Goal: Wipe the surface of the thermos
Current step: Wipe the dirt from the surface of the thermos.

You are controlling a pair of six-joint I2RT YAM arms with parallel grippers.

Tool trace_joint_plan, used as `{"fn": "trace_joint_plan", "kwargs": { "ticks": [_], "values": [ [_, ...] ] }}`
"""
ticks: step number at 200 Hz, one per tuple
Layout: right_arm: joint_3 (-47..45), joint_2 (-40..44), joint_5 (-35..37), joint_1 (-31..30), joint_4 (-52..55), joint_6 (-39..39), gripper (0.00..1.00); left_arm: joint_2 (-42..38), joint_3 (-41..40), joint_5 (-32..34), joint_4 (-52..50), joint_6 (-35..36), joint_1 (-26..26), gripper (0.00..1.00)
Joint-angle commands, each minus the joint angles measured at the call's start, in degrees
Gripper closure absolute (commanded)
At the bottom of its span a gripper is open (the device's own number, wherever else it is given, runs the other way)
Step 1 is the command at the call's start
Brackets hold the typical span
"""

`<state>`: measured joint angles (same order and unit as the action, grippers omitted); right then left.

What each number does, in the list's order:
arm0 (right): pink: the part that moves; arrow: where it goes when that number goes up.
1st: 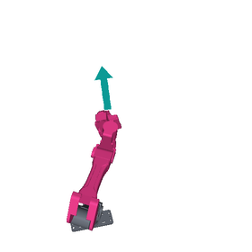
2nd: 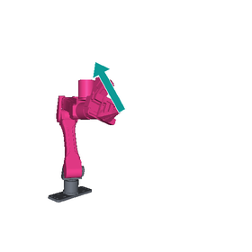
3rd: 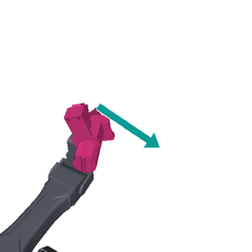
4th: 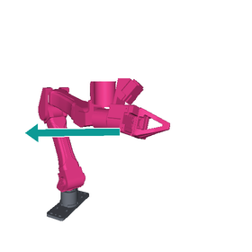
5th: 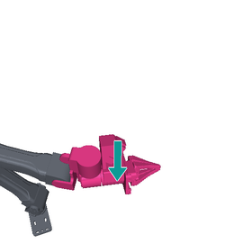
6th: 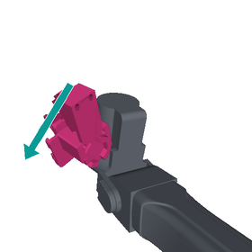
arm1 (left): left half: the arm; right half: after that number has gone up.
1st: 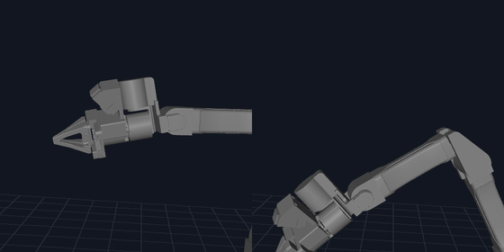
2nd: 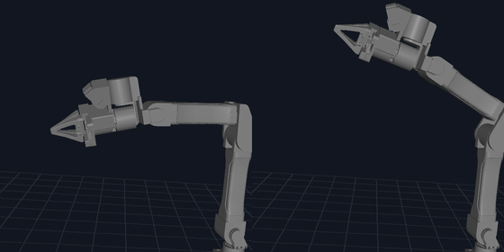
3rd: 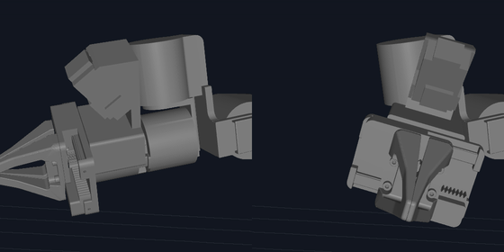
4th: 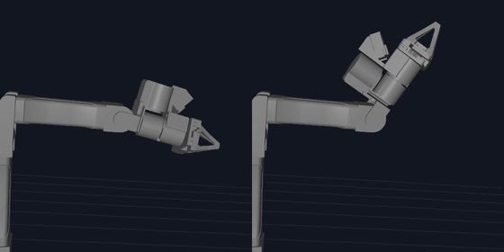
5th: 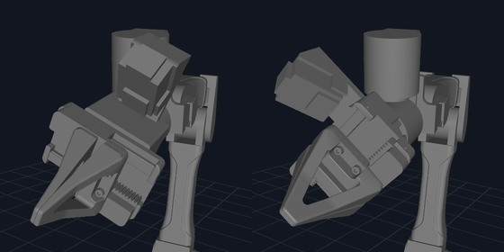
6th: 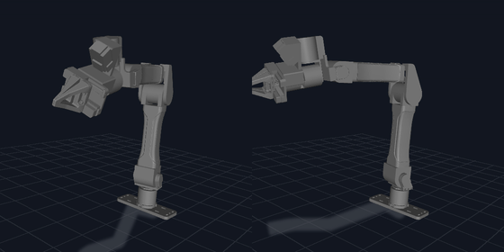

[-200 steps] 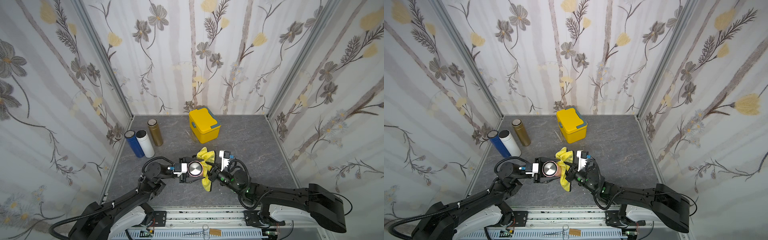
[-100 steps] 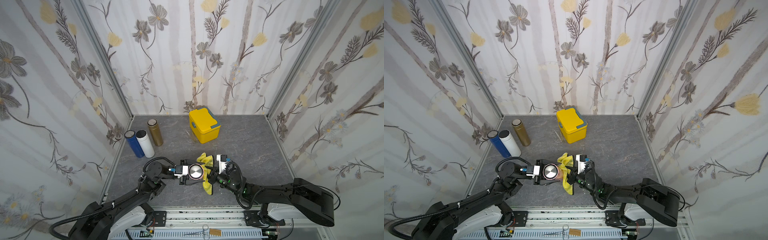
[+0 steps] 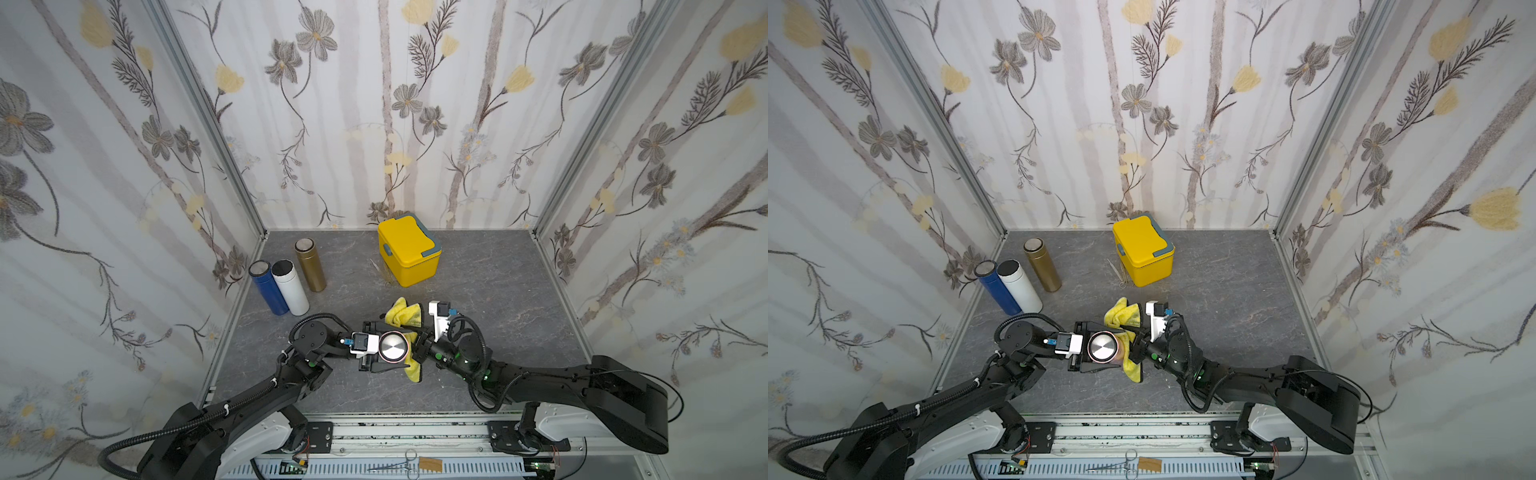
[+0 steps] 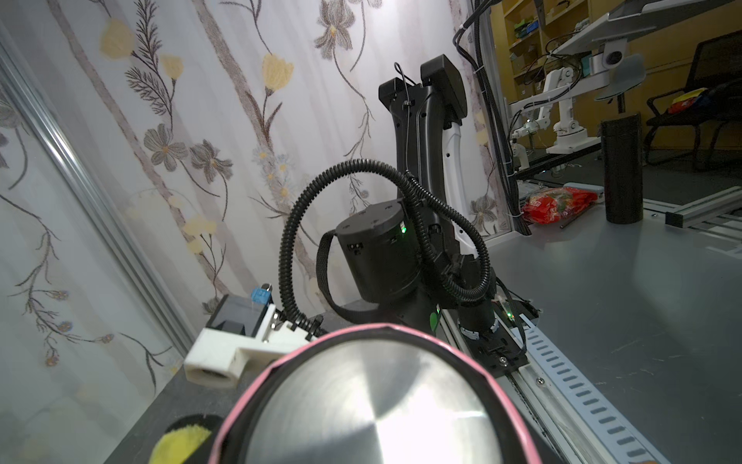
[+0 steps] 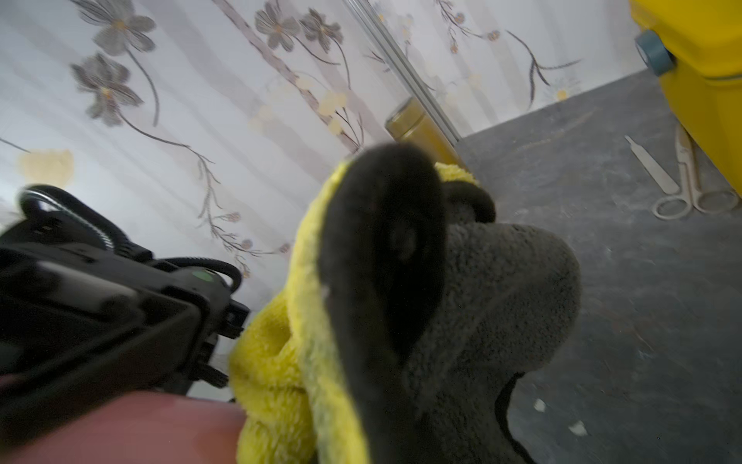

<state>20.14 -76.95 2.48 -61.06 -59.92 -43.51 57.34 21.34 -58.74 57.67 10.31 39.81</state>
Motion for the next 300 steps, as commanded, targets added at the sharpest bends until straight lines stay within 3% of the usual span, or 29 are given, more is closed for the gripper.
{"fn": "trace_joint_plan", "kwargs": {
  "ticks": [1,48,69,108,122,158,184,221,249,300],
  "values": [
    [-1.07,-0.65,-3.76,-0.03,-5.01,-0.18,1.0,-0.46,0.68,1.35,4.76,2.88,0.04,1.0],
    [5.84,10.73,-3.2,-0.1,8.75,3.59,1.0,-0.04,1.02,0.56,4.3,3.49,0.18,1.0],
    [5.13,10.3,-3.8,-0.06,7.34,2.99,1.0,-0.18,0.98,-0.07,3.54,3.99,0.26,1.0],
    [-1.04,-0.02,-5.94,0.13,-5.19,-0.19,1.0,-0.08,1.07,-0.94,2.29,5.27,0.41,1.0],
    [-0.88,-1.32,-7.3,0.63,-4.97,-0.21,1.0,-0.12,1.11,-1.11,1.76,5.83,0.44,1.0],
    [4.09,7.37,-8.87,0.73,4.82,2.31,1.0,-0.31,1.16,-1.22,-0.98,8.82,0.53,1.0],
    [6.17,11.02,-10.52,0.63,4.98,2.37,1.0,-0.2,1.35,-1.19,-3.27,11.23,0.53,1.0],
    [2.6,2.27,-10.17,0.56,-1.01,-0.63,1.0,-0.91,1.34,-1.85,-6.33,14.26,0.54,1.0],
    [-0.94,-5.41,-15.35,2.32,-11.56,-2.66,1.0,-1.09,1.24,-2.11,-7.74,15.81,0.63,1.0],
    [8.54,4.33,-15.38,2.41,9.17,3.95,1.0,-1.17,1.6,-2.4,-12.13,20.37,0.7,1.0]
  ]
}}
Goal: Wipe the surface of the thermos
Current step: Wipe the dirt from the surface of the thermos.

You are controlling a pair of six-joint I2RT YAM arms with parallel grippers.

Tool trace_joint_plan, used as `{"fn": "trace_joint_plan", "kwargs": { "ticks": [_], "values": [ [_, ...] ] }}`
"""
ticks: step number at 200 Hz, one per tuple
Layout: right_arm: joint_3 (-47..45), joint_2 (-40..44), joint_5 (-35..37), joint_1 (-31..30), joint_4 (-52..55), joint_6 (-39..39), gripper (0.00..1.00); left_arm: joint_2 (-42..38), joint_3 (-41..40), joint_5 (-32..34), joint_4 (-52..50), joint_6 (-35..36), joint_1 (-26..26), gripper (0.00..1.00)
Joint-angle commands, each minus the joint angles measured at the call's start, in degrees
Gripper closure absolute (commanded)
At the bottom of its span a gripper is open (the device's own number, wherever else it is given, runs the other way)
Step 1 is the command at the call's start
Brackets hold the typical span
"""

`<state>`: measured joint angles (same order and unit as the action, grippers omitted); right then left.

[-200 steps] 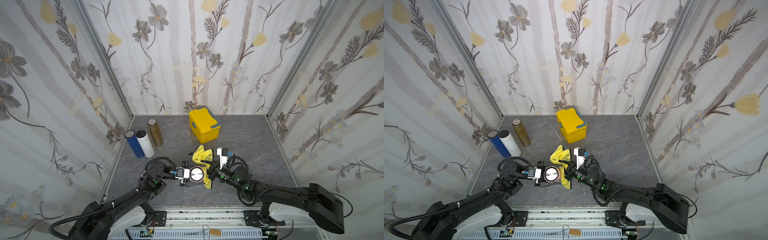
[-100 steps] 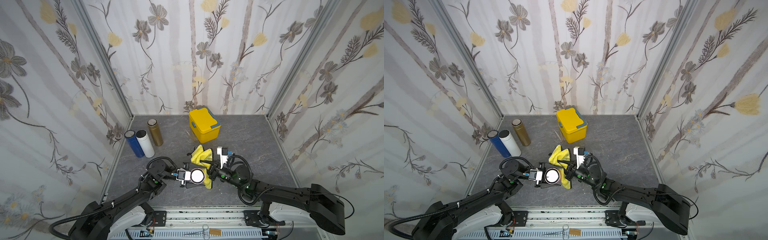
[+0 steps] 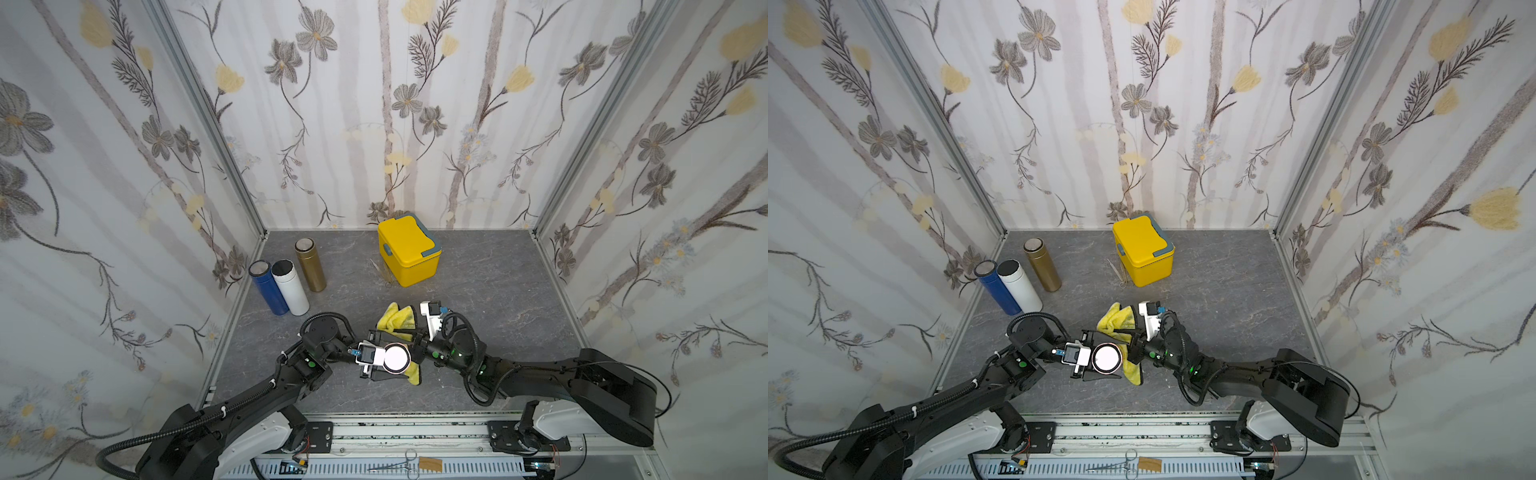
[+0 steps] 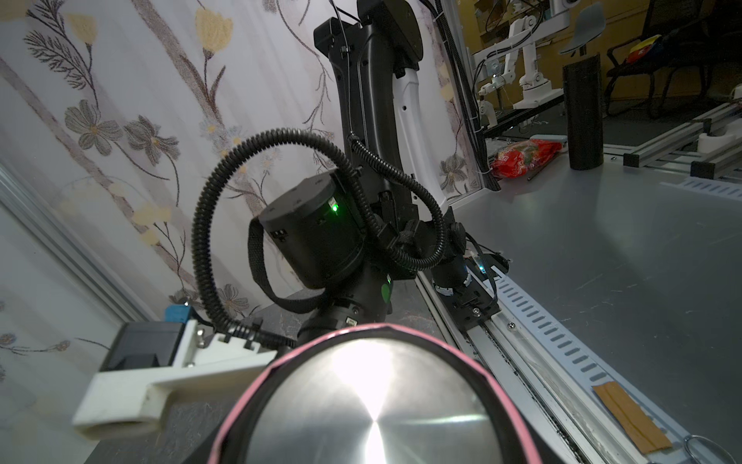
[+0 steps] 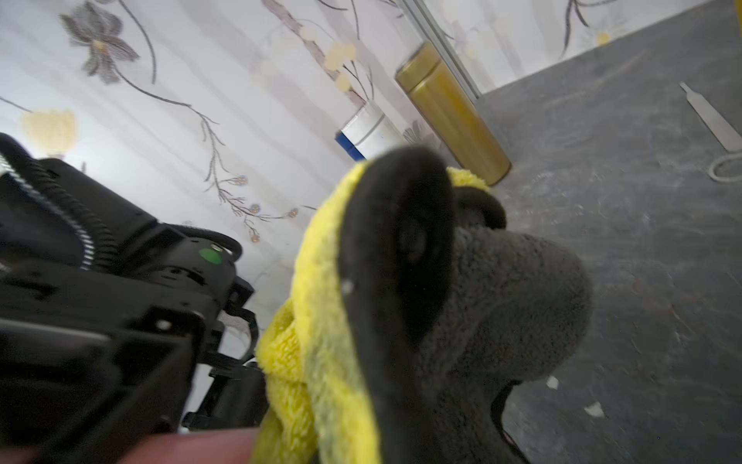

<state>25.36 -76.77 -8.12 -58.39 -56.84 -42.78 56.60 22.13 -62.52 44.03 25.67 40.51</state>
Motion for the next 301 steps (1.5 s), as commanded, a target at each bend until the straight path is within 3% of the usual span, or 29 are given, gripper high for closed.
{"fn": "trace_joint_plan", "kwargs": {
  "ticks": [1,27,72,140,194,237,267,301],
  "values": [
    [3.35,4.34,-4.75,-0.24,6.06,3.23,1.0,-0.43,0.85,1.37,1.46,5.09,0.05,1.0],
    [3.3,3.61,-5.75,-0.58,4.5,2.62,1.0,-0.57,0.46,0.28,0.41,7.01,0.03,1.0],
    [0.98,-7.45,-6.13,-0.23,0.96,1.3,1.0,-1.04,0.55,-1.37,-2.47,10.03,0.36,1.0],
    [7.73,3.1,-6.45,-1.1,10.93,5.05,1.0,-1.27,0.74,-0.83,-4.75,12.29,0.63,1.0],
    [-0.03,-5.62,-3.72,-0.24,0.72,0.94,1.0,-1.62,0.66,0.13,-4.27,12.31,0.97,1.0],
    [2.52,-0.69,-3.91,0.47,5.78,2.51,1.0,-3.04,-1.73,9.05,8.9,1.78,1.32,1.0],
    [5.09,4.28,-5.73,0.34,7.03,3.08,1.0,-4.34,-2.24,12.67,11.41,-1.31,1.32,1.0],
    [1.83,0.04,-1.74,0.47,3.37,0.81,1.0,-5.46,-3.08,17.53,16.71,-7.22,1.33,1.0]
  ]
}}
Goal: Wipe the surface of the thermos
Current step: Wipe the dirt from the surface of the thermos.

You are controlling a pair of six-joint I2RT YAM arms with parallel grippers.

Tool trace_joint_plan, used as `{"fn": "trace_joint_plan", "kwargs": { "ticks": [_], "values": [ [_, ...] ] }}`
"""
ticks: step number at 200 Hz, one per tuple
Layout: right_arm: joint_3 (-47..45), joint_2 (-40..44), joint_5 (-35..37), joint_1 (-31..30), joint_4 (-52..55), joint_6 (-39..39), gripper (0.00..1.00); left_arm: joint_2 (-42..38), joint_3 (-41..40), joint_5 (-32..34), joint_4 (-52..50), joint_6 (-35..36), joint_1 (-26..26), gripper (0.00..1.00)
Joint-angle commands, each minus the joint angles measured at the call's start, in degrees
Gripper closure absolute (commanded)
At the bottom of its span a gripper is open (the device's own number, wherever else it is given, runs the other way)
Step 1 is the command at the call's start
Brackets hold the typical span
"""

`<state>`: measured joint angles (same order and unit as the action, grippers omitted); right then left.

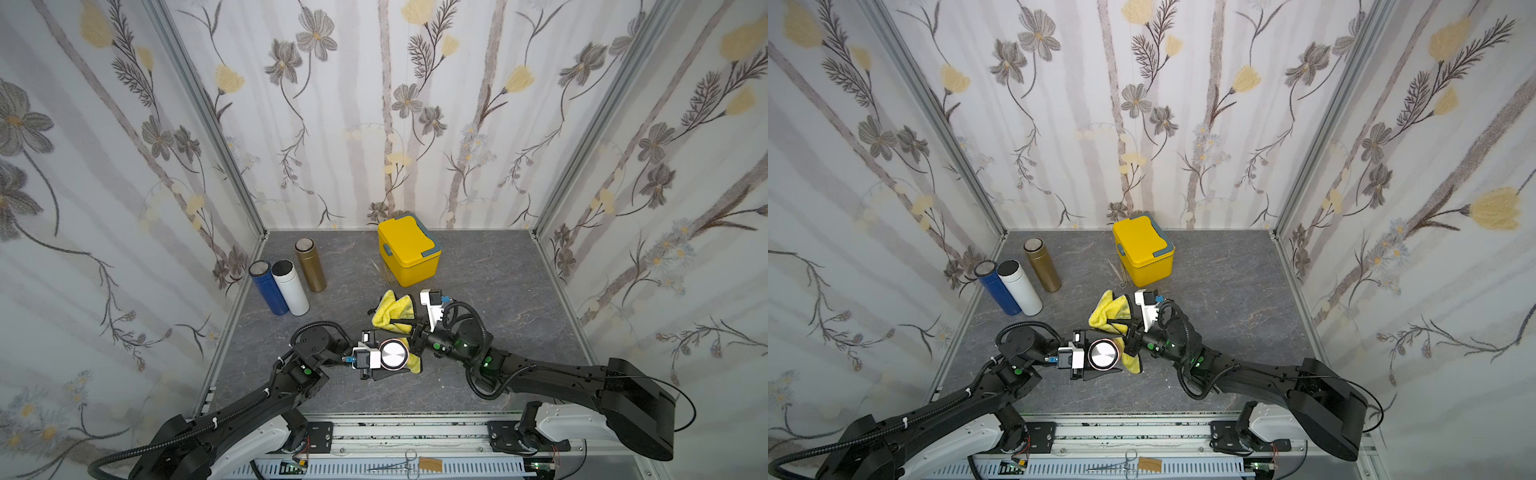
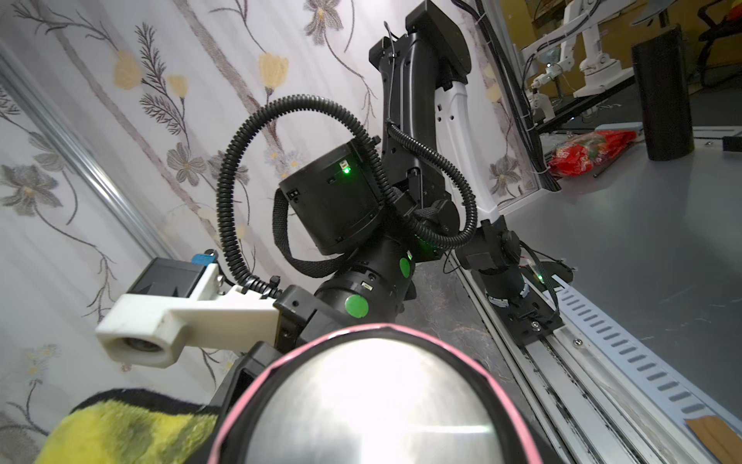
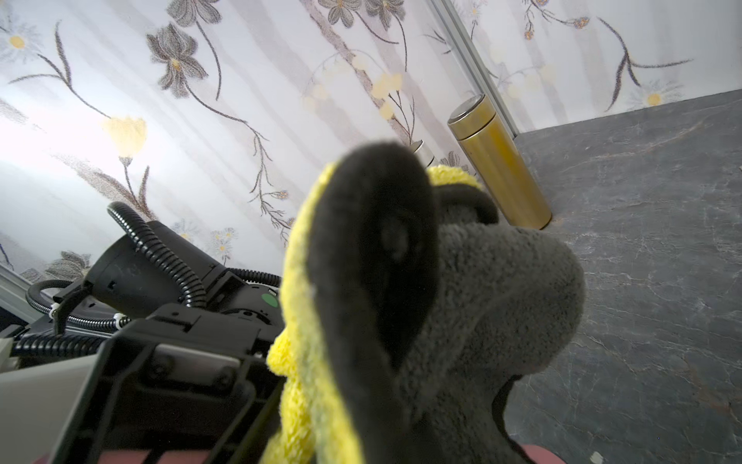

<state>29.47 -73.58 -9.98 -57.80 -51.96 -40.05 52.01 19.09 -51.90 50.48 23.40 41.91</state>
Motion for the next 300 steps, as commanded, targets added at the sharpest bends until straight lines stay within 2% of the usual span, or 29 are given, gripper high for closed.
{"fn": "trace_joint_plan", "kwargs": {
  "ticks": [1,21,38,74,95,114,153,170,187,202,220,247,275,300],
  "values": [
    [-2.47,-3.41,0.21,-0.12,-1.75,-2.07,1.0,-0.91,-0.07,6.99,10.35,-5.12,-0.16,1.0],
    [-7.25,-7.87,-0.19,1.41,-9.41,-4.77,1.0,-1.83,-0.25,14.56,12.38,-10.47,-0.07,1.0],
    [-8.84,-7.53,-2.3,3.18,-13.54,-7.0,1.0,-2.16,0.45,21.34,12.12,-15.2,-0.06,1.0],
    [-4.0,3.72,-0.02,2.88,-1.59,-3.47,1.0,-1.23,4.34,33.51,8.86,-24.95,-0.07,1.0],
    [-4.85,7.82,2.18,2.48,-1.13,-3.04,1.0,-1.47,5.16,36.75,7.02,-26.73,-0.05,1.0],
    [-7.2,7.36,5.74,0.04,-1.94,-1.81,1.0,-1.51,6.72,40.65,3.7,-28.68,-0.07,1.0],
    [-11.39,0.58,5.47,-2.58,-11.09,-3.5,1.0,-0.18,12.69,43.47,-5.52,-32.54,-0.09,1.0],
    [-8.27,3.98,6.09,-2.91,-5.38,-1.55,1.0,-1.24,13.68,47.36,-8.29,-34.82,-0.07,1.0],
    [-3.49,8.65,9.93,-5.04,2.71,2.92,1.0,-2.24,14.67,50.47,-11.28,-35.35,-0.07,1.0],
    [0.63,10.87,12.98,-7.05,7.33,6.03,1.0,-2.05,16.02,51.14,-13.76,-35.52,-0.07,1.0],
    [2.86,10.09,13.22,-7.66,8.2,6.16,1.0,-1.08,17.43,50.52,-15.52,-36.51,-0.07,1.0],
    [-0.36,5.4,14.81,-8.13,5.14,4.15,1.0,0.32,18.9,49.38,-17.07,-38.23,-0.07,1.0],
    [-8.71,0.38,15.11,-8.86,-5.65,2.09,1.0,1.32,20.5,51.55,-20.08,-39.67,-0.07,1.0],
    [-6.77,1.61,15.76,-9.32,-1.66,3.64,1.0,2.13,22.19,55.96,-23.02,-41.46,0.1,1.0]
  ]
}}
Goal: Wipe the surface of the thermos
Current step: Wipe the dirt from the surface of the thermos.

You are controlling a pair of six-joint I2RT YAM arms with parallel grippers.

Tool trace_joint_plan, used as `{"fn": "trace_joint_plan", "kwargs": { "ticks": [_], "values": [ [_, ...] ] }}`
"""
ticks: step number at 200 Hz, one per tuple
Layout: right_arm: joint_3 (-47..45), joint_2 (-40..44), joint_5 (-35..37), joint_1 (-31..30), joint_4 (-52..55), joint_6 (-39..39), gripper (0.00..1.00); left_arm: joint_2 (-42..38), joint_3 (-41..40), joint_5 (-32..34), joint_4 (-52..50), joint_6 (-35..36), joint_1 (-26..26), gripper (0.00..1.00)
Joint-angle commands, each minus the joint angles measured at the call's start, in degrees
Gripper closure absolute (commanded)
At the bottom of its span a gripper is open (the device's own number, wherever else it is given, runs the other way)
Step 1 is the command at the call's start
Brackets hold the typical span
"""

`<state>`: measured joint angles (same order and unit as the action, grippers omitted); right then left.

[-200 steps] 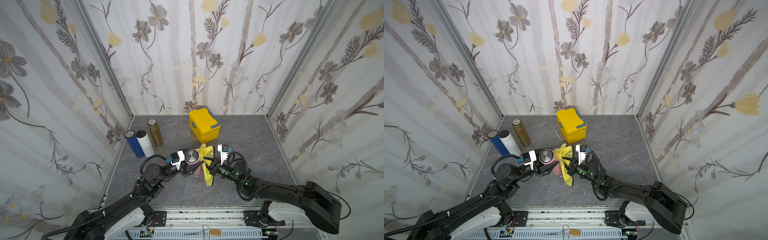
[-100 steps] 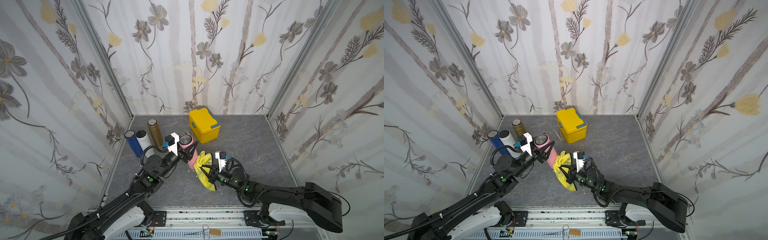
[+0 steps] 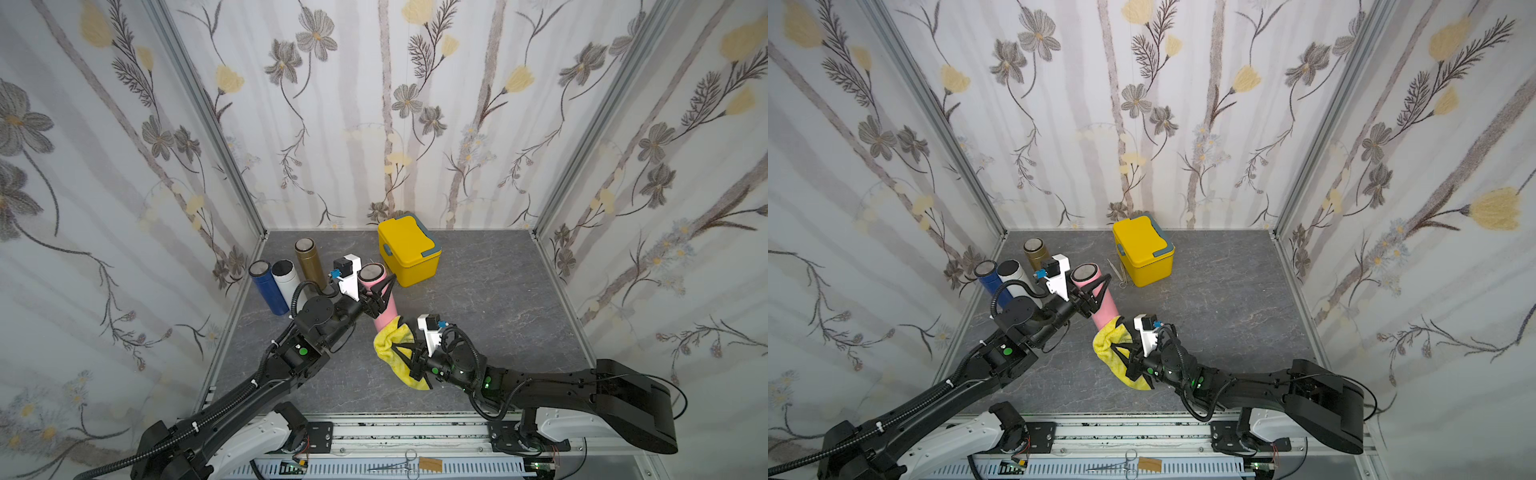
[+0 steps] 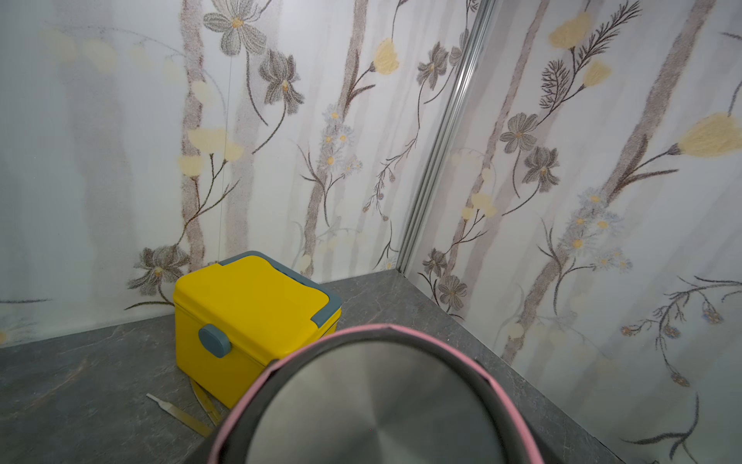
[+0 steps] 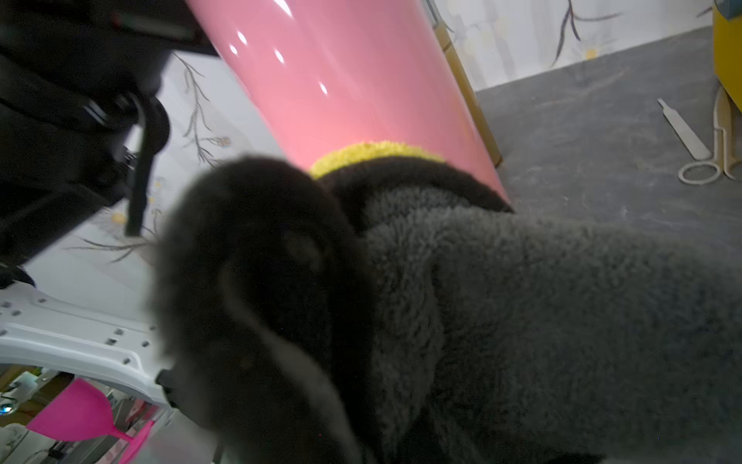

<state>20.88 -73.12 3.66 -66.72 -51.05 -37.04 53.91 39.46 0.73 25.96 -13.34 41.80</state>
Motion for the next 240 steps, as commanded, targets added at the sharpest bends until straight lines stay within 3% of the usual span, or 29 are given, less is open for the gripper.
{"fn": "trace_joint_plan", "kwargs": {
  "ticks": [1,29,53,88,125,158,182,202,240],
  "values": [
    [2.12,1.27,2.17,-0.46,-2.09,0.77,1.0,0.23,1.88,3.5,1.49,-4.79,0.25,1.0],
    [11.35,4.97,4.27,-2.13,7.38,6.51,1.0,-0.19,3.39,6.54,-1.33,-5.21,2.14,1.0],
    [14.58,5.19,5.66,-2.06,9.14,8.02,1.0,-1.19,3.81,9.93,-2.19,-4.27,4.64,1.0],
    [9.26,3.08,9.86,-2.07,6.03,5.91,1.0,0.06,6.12,16.94,-5.08,-3.99,7.86,1.0],
    [2.52,2.46,11.98,-2.45,1.1,4.04,1.0,4.58,13.01,28.38,-14.24,-10.49,10.73,1.0],
    [12.24,4.12,12.3,-3.49,8.09,9.71,1.0,7.2,15.26,32.21,-15.59,-13.88,13.47,1.0],
    [17.29,3.15,16.61,-3.68,11.41,11.05,1.0,8.37,16.54,39.26,-17.4,-17.88,15.7,1.0],
    [15.0,1.64,19.78,-3.67,9.8,10.01,1.0,9.08,17.33,44.57,-19.78,-22.53,16.42,1.0],
    [2.1,1.26,23.76,-3.84,1.12,6.2,1.0,9.29,19.57,52.22,-27.48,-31.77,16.74,1.0]
  ]
}}
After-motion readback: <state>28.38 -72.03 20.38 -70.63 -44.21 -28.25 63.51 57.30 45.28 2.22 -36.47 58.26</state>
